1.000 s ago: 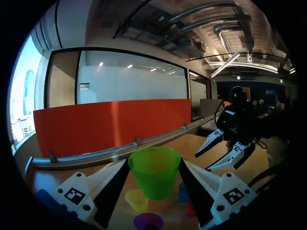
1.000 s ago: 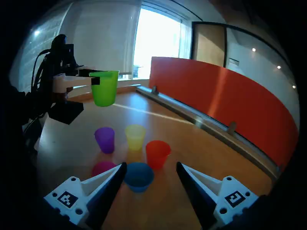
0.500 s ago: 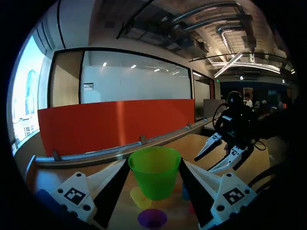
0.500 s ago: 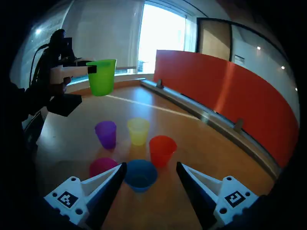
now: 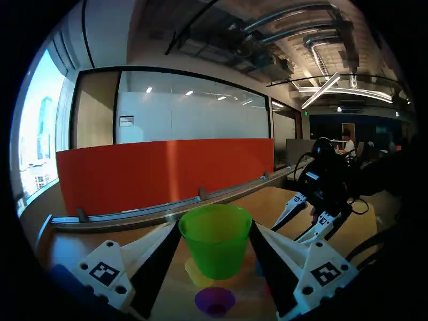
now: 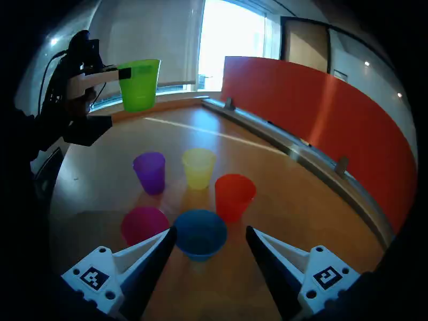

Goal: Pour water

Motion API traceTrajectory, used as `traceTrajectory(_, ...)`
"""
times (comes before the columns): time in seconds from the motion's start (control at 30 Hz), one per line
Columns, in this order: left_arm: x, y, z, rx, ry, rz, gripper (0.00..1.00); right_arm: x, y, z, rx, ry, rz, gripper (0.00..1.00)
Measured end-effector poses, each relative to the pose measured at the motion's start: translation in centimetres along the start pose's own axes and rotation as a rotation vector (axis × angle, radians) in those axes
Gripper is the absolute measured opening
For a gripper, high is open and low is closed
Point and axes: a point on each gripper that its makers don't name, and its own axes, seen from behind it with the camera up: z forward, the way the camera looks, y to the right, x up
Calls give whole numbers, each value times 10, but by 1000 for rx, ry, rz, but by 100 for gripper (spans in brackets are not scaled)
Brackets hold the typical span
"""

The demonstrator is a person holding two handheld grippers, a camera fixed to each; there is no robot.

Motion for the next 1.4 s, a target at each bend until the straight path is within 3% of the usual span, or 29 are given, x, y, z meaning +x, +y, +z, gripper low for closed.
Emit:
traceTrajectory(0.67,-14,4,-11,-3,-7,-6,89,-25,-8,16,35,-69,-8,100)
traceTrajectory(1.4,-31,14,-31,-1,-21,-14,89,-31,-15,44,76,-100,-18,100)
